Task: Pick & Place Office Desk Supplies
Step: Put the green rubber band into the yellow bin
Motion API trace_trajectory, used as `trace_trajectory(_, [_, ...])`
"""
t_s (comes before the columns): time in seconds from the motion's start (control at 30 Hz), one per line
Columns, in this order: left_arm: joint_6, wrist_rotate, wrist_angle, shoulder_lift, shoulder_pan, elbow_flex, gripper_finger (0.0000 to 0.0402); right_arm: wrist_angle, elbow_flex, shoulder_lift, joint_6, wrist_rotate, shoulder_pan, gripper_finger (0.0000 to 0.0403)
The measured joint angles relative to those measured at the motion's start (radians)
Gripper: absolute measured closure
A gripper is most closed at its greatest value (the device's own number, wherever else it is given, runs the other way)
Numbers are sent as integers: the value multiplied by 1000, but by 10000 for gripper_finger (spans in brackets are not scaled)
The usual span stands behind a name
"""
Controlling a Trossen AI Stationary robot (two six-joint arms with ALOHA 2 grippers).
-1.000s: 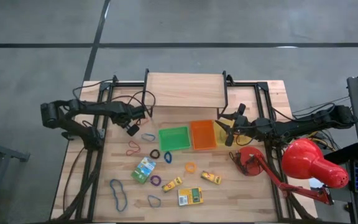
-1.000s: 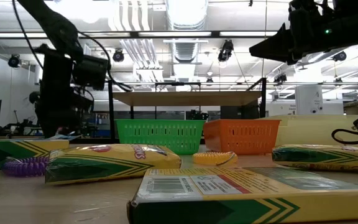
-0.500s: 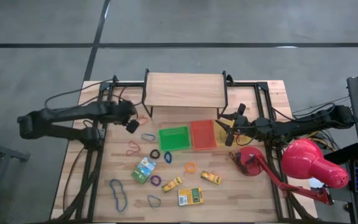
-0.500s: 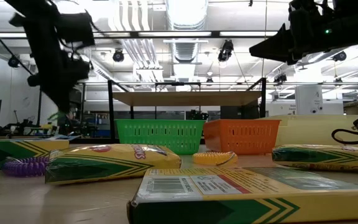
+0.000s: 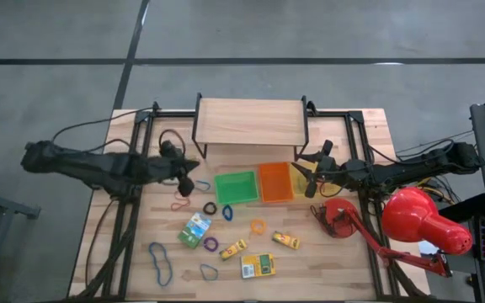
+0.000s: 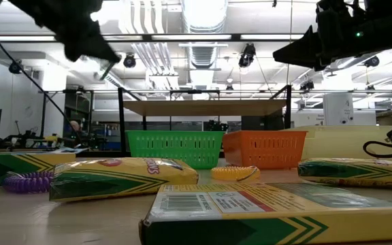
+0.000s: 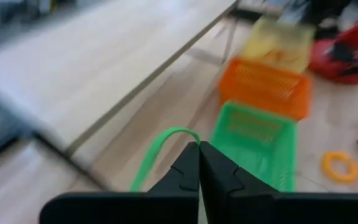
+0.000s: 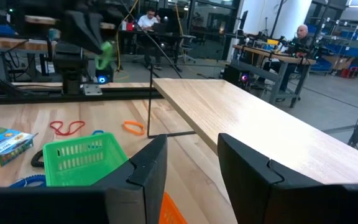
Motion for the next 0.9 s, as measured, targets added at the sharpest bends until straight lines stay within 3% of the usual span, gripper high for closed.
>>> trace_trajectory(0.1, [80,-61,162,36,-73,-25,399,0,0,0,0,0,0,270])
trace_trajectory(0.27, [170,-48,427,116,-95,-73,399,0,0,0,0,0,0,276])
trace_trajectory(0.43, [261,24,678,221,-89,-111,399,0,0,0,0,0,0,277])
trace_trajectory(0.7, [369,135,941,448,-46,-103,399,0,0,0,0,0,0,268])
trace_trajectory(0.9, [369,329,1168,612,46,-103,399,0,0,0,0,0,0,273])
